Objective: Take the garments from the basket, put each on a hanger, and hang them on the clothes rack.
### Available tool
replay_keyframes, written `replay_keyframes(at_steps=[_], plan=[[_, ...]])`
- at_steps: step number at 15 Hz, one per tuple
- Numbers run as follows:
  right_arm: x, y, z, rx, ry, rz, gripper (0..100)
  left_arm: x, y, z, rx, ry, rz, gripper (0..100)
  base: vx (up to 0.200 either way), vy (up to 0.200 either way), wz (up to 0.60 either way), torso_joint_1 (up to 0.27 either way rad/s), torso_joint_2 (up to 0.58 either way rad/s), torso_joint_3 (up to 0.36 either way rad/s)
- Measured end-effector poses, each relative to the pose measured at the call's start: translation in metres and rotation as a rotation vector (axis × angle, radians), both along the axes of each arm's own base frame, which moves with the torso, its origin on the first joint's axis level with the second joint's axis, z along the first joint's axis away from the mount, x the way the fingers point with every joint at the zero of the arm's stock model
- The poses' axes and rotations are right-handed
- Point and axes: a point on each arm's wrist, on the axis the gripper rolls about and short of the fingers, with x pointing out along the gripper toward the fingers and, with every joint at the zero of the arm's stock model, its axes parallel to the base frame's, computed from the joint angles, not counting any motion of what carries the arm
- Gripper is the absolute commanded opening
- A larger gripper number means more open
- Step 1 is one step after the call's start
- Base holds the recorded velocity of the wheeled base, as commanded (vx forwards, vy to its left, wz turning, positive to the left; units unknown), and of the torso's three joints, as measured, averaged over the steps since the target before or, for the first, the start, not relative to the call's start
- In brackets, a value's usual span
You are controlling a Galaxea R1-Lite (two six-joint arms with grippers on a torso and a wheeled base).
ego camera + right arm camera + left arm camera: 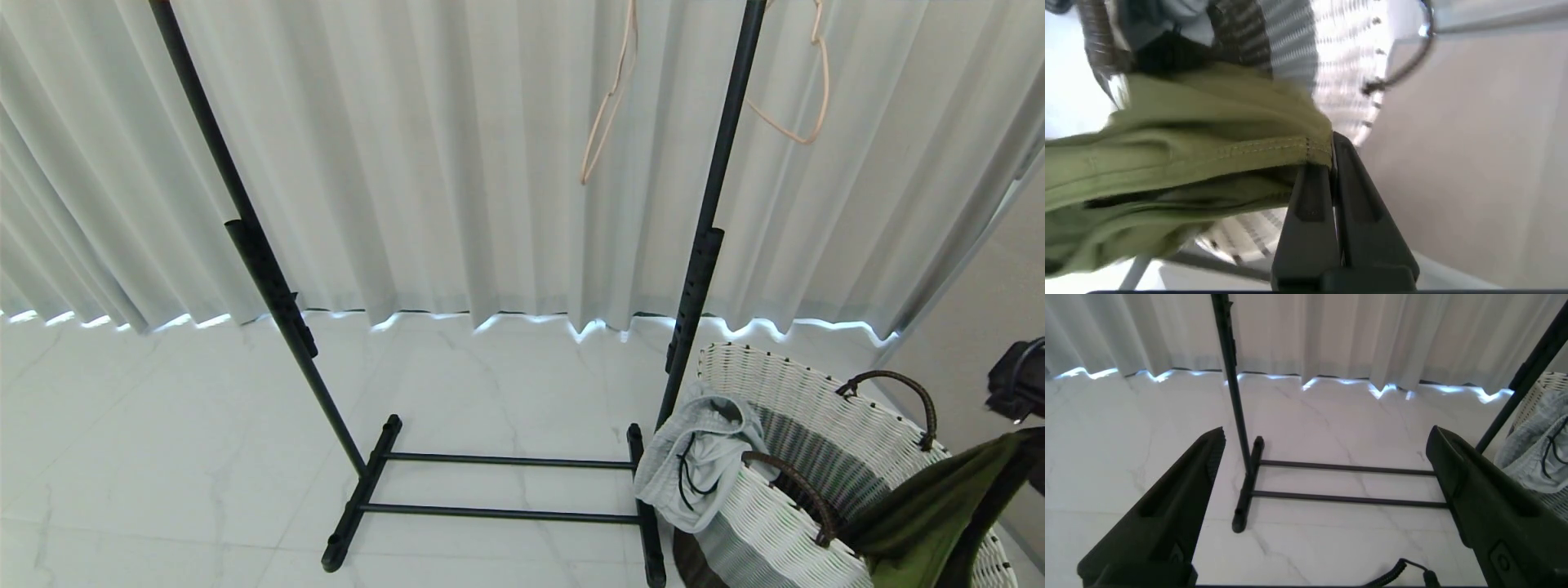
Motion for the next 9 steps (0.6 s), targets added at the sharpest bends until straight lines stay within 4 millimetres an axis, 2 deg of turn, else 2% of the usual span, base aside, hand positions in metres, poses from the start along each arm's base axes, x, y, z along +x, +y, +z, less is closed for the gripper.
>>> replay_keyframes(at_steps=[3, 5, 7, 9], plan=[[-0.044, 0.002, 0.071, -0.008, -0.083, -0.004, 0, 0.000, 0.000, 0.000, 0.002, 0.000, 0.000, 100, 0.000, 0.000, 0.00, 0.000, 0.00, 0.000], [-0.077, 0.004, 0.104, -0.016, -0.170, -0.003, 0, 0.000, 0.000, 0.000, 0.002, 0.000, 0.000, 100, 0.000, 0.000, 0.00, 0.000, 0.00, 0.000], [-0.099, 0.005, 0.123, -0.031, -0.254, 0.004, 0, 0.000, 0.000, 0.000, 0.002, 0.001, 0.000, 100, 0.000, 0.000, 0.00, 0.000, 0.00, 0.000], [-0.113, 0.006, 0.132, -0.050, -0.314, 0.012, 0, 0.000, 0.000, 0.000, 0.002, 0.001, 0.000, 100, 0.000, 0.000, 0.00, 0.000, 0.00, 0.000]])
